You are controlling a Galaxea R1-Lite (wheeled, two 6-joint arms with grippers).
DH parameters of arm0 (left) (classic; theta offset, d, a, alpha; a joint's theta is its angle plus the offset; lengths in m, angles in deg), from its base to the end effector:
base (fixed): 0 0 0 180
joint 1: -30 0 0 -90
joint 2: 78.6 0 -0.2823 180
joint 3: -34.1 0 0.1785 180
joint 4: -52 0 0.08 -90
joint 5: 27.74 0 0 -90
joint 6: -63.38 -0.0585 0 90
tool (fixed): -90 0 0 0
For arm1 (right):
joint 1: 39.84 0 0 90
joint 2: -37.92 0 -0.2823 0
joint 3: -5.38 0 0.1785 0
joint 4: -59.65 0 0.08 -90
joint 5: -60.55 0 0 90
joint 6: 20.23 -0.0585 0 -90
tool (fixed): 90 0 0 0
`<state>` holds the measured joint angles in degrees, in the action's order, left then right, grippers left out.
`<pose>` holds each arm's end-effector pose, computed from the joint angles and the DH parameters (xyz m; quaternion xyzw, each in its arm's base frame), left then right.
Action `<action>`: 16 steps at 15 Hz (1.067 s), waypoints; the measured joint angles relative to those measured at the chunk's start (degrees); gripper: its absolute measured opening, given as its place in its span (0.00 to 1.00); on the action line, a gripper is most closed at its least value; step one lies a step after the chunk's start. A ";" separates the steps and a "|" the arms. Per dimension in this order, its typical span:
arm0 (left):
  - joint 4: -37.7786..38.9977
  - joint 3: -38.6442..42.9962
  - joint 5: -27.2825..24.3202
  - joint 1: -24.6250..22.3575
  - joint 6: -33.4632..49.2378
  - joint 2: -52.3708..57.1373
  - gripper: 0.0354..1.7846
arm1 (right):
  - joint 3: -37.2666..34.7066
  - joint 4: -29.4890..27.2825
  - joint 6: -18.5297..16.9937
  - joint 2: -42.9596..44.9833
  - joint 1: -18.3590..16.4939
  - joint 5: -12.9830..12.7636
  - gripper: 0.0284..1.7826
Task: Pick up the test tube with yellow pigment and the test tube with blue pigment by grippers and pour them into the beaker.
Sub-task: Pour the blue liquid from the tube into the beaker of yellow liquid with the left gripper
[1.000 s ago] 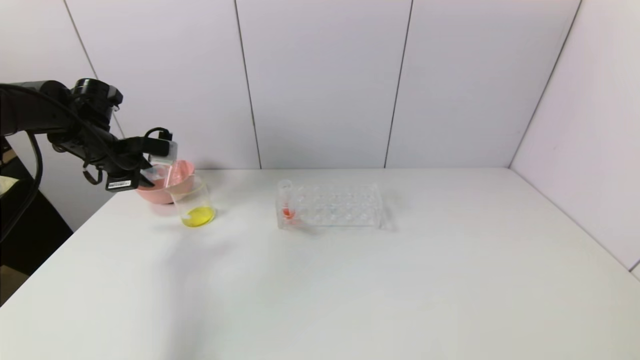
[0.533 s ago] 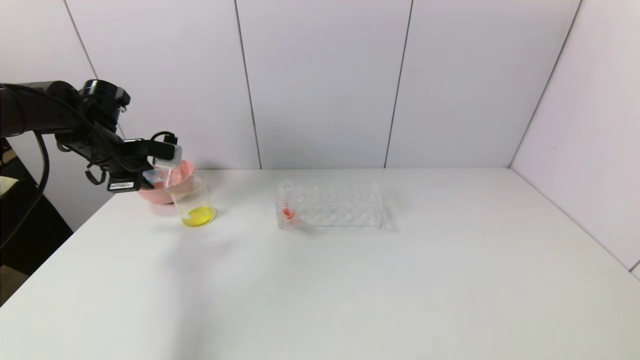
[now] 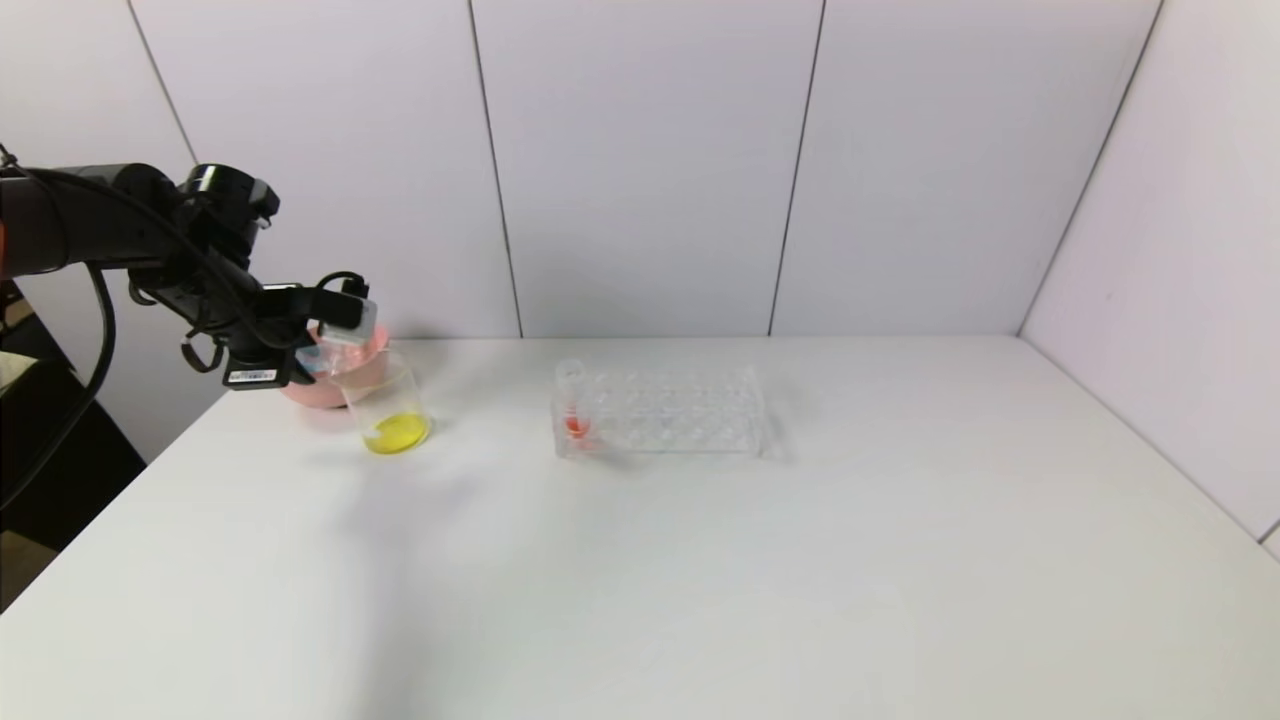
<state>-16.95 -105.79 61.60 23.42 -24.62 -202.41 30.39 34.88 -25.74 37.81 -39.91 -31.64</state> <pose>0.4096 0.0466 0.1736 0.6010 0.3517 -0.2754 0.6628 0.0181 -0.0023 0.0760 0.0481 -0.0021 -0.0196 0.9986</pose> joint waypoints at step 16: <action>-0.05 0.00 4.82 1.51 -1.07 0.87 0.24 | 0.00 -0.02 0.00 0.00 0.02 0.00 0.96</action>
<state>-16.99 -105.79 66.41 24.93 -25.70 -201.55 30.39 34.85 -25.74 37.81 -39.89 -31.64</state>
